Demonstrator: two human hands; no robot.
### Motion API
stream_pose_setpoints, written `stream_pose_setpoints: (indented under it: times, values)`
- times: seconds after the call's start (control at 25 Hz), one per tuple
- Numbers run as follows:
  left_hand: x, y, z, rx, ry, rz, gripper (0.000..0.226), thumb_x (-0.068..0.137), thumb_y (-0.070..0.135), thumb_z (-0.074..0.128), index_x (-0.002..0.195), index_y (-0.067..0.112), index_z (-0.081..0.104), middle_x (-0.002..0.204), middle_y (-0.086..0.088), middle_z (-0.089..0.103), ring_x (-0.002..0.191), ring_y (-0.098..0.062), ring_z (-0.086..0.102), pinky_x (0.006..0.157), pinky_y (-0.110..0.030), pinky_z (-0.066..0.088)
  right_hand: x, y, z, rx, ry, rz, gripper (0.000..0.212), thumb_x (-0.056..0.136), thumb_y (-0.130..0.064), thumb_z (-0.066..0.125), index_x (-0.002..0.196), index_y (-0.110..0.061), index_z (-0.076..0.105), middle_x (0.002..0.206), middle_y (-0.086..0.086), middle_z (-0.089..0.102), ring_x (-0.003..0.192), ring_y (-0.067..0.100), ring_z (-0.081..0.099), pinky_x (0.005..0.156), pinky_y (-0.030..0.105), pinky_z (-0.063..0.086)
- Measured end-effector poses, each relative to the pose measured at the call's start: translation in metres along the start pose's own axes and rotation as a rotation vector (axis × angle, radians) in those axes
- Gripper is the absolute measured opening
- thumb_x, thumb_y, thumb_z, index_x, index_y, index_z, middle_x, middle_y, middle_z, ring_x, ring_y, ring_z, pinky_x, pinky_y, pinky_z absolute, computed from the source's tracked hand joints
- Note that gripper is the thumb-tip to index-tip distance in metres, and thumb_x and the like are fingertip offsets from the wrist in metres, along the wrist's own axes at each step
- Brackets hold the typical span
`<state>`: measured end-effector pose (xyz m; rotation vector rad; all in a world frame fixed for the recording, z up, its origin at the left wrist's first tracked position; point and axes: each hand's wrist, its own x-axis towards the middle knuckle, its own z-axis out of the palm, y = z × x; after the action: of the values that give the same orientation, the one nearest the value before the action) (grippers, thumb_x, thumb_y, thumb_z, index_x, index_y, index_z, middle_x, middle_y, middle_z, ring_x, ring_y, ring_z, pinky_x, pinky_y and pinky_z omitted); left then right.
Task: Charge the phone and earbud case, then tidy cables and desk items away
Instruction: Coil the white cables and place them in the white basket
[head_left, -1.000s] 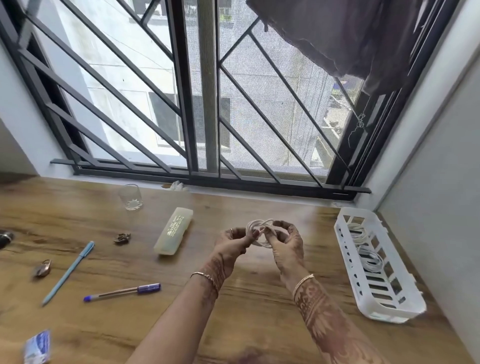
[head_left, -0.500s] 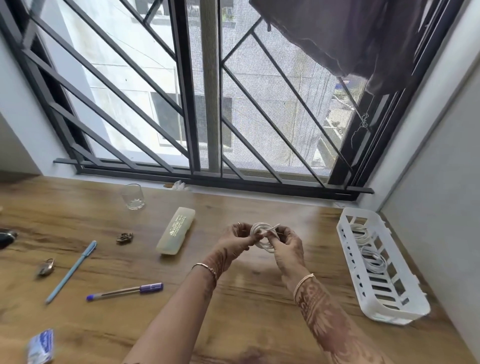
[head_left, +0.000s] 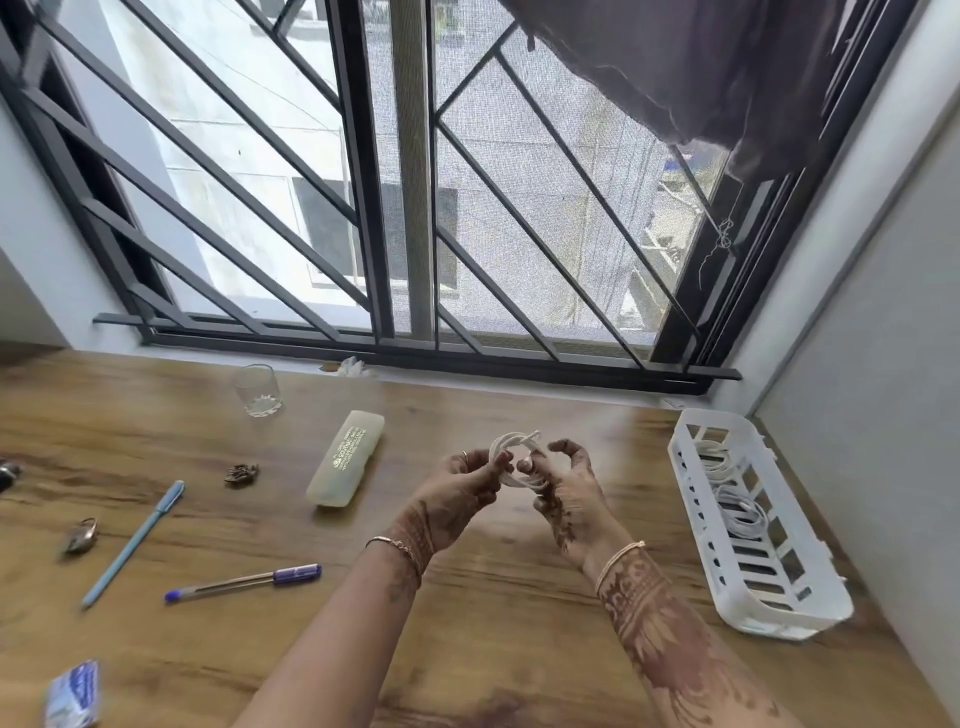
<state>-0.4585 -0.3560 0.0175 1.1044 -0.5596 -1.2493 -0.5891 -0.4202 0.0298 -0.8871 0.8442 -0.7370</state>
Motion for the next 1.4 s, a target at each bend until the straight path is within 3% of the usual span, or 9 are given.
stream_pose_setpoints:
  times: [0.16, 0.28, 0.4, 0.56, 0.8, 1.0, 1.12, 1.24, 1.4]
  values:
    - [-0.002, -0.001, -0.002, -0.05, 0.065, 0.058, 0.016, 0.088, 0.006, 0.062, 0.074, 0.01, 0.07, 0.063, 0.004, 0.065, 0.051, -0.003, 0.046, 0.052, -0.013, 0.038, -0.006, -0.002, 0.0, -0.031, -0.122, -0.042, 0.037, 0.084, 0.004, 0.06, 0.097, -0.03, 0.053, 0.082, 0.002, 0.065, 0.065, 0.008, 0.051, 0.051, 0.018, 0.033]
    - [-0.001, 0.0, -0.001, -0.058, 0.069, 0.069, 0.022, 0.086, 0.004, 0.064, 0.067, 0.01, 0.073, 0.063, 0.002, 0.065, 0.053, -0.004, 0.048, 0.053, -0.014, 0.04, -0.01, 0.002, 0.008, -0.16, -0.108, -0.193, 0.047, 0.076, 0.002, 0.075, 0.107, -0.024, 0.05, 0.08, 0.001, 0.068, 0.069, 0.008, 0.059, 0.065, 0.019, 0.047]
    - [0.0, -0.001, 0.003, -0.086, 0.113, 0.079, 0.016, 0.084, 0.003, 0.065, 0.071, 0.006, 0.074, 0.063, -0.001, 0.065, 0.053, -0.006, 0.049, 0.052, -0.014, 0.042, -0.006, 0.01, 0.014, -0.396, 0.035, -0.404, 0.038, 0.081, -0.017, 0.075, 0.106, -0.025, 0.048, 0.082, 0.004, 0.067, 0.066, 0.009, 0.059, 0.067, 0.02, 0.05]
    - [0.0, -0.002, 0.01, -0.126, 0.134, 0.097, 0.007, 0.081, 0.007, 0.069, 0.084, 0.001, 0.069, 0.066, -0.002, 0.067, 0.054, -0.006, 0.052, 0.053, -0.014, 0.045, -0.001, 0.014, 0.013, -0.749, 0.263, -0.649, 0.021, 0.091, -0.036, 0.06, 0.105, -0.032, 0.045, 0.08, -0.001, 0.069, 0.067, 0.021, 0.066, 0.066, 0.039, 0.053]
    - [-0.003, -0.006, 0.017, -0.076, 0.184, 0.116, 0.008, 0.082, 0.009, 0.071, 0.086, 0.003, 0.068, 0.067, -0.002, 0.064, 0.052, -0.005, 0.05, 0.054, -0.015, 0.046, -0.006, 0.004, 0.004, -0.902, 0.341, -0.652, 0.034, 0.086, -0.039, 0.067, 0.1, -0.018, 0.045, 0.081, 0.0, 0.068, 0.07, 0.022, 0.067, 0.066, 0.033, 0.051]
    - [-0.008, -0.009, 0.015, -0.022, 0.239, 0.148, 0.007, 0.081, 0.01, 0.072, 0.082, 0.004, 0.068, 0.061, 0.001, 0.062, 0.048, -0.005, 0.048, 0.052, -0.016, 0.045, -0.011, 0.0, -0.005, -0.635, 0.16, -0.444, 0.026, 0.084, -0.025, 0.071, 0.097, -0.017, 0.049, 0.083, 0.009, 0.073, 0.073, 0.023, 0.066, 0.057, 0.015, 0.044]
    - [-0.01, -0.012, 0.016, -0.023, 0.255, 0.146, 0.01, 0.08, 0.009, 0.073, 0.084, 0.002, 0.068, 0.061, 0.0, 0.063, 0.047, -0.005, 0.048, 0.051, -0.015, 0.045, -0.015, 0.003, -0.011, -1.099, 0.224, -0.672, 0.019, 0.091, -0.031, 0.059, 0.102, -0.02, 0.048, 0.082, 0.004, 0.074, 0.073, 0.025, 0.068, 0.067, 0.03, 0.051]
    - [-0.011, -0.014, 0.017, -0.026, 0.242, 0.138, 0.014, 0.08, 0.009, 0.073, 0.088, -0.001, 0.067, 0.061, 0.0, 0.062, 0.046, -0.004, 0.047, 0.05, -0.015, 0.045, -0.016, 0.002, -0.014, -1.485, 0.255, -0.86, 0.02, 0.099, -0.035, 0.044, 0.107, -0.017, 0.048, 0.073, 0.005, 0.069, 0.066, 0.028, 0.066, 0.058, 0.036, 0.051]
    - [-0.008, -0.015, 0.015, -0.005, 0.323, 0.15, 0.021, 0.078, 0.011, 0.075, 0.092, -0.003, 0.066, 0.06, 0.0, 0.06, 0.046, -0.005, 0.049, 0.05, -0.016, 0.047, -0.022, 0.004, -0.022, -1.397, 0.278, -0.797, 0.016, 0.098, -0.03, 0.047, 0.104, -0.015, 0.051, 0.079, 0.005, 0.068, 0.071, 0.025, 0.066, 0.062, 0.036, 0.052]
